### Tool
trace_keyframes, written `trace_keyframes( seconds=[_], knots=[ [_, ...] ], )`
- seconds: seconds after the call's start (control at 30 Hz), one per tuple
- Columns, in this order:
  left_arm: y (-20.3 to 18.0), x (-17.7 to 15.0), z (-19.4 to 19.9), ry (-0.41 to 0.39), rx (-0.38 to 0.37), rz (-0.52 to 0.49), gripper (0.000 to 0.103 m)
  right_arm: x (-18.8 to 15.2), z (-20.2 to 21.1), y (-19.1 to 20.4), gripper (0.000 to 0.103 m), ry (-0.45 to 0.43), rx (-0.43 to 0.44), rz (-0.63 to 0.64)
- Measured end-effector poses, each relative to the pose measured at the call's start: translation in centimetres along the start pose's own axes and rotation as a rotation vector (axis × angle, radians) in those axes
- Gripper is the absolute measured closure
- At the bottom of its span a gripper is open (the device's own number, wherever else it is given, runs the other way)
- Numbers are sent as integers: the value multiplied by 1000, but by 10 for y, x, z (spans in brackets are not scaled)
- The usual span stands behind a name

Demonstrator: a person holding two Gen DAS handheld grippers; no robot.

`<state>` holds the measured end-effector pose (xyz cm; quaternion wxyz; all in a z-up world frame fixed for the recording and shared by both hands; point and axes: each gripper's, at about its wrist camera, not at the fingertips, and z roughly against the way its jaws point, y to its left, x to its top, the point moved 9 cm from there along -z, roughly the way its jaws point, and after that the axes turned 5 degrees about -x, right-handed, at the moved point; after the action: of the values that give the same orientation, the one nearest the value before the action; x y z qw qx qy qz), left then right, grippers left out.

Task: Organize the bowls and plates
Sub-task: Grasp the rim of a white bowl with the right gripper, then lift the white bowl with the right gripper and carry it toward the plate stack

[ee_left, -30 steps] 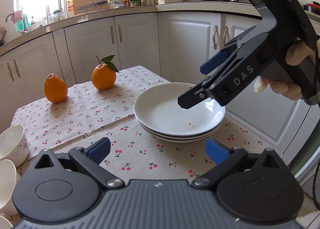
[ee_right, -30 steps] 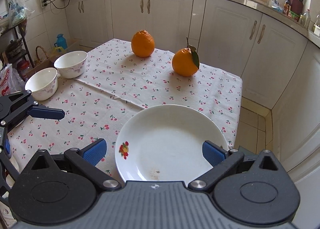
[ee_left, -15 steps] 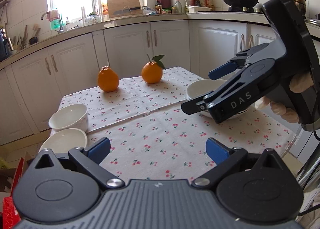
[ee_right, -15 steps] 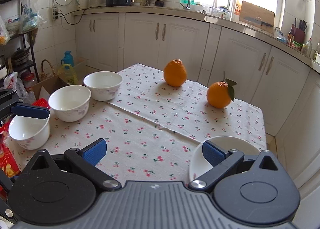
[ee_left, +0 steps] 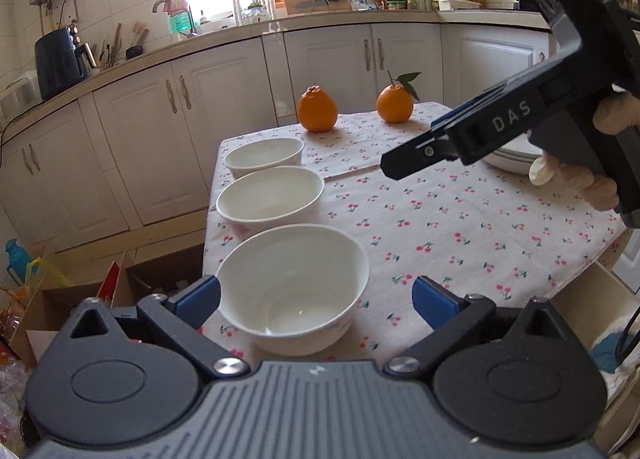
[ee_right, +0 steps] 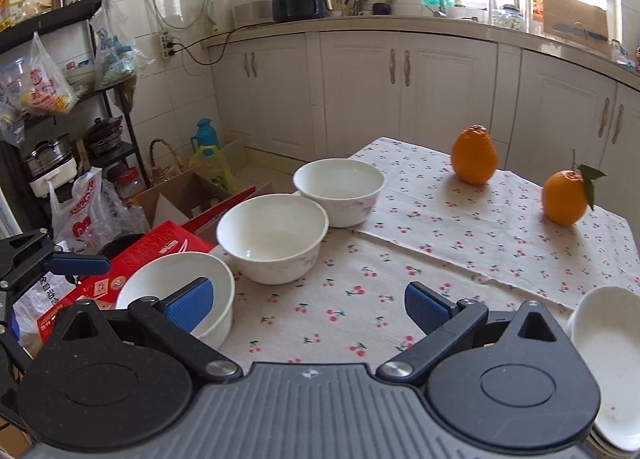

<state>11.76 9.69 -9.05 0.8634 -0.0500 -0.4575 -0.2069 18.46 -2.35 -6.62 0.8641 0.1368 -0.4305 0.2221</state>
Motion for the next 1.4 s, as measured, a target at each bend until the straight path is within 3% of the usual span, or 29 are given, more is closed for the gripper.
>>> trace_keyframes(
  seconds=[0.23,0.47,0.6,1.0,1.4],
  knots=[
    [22,-23,-16,32,-23,66,2,-3,-27,39,0,69,104,18],
    [21,-26,-26,26,-66,56,3,-10,-49,57,3,130,172,-6],
    [22,-25,-29,20,-88,70,4,-11,-57,66,16,162,217,-10],
    [25,-23,-36,14,-122,90,10,-12,-70,72,30,210,258,-24],
    [25,-21,-38,23,-122,86,15,-13,-70,73,33,234,295,-54]
  ],
)
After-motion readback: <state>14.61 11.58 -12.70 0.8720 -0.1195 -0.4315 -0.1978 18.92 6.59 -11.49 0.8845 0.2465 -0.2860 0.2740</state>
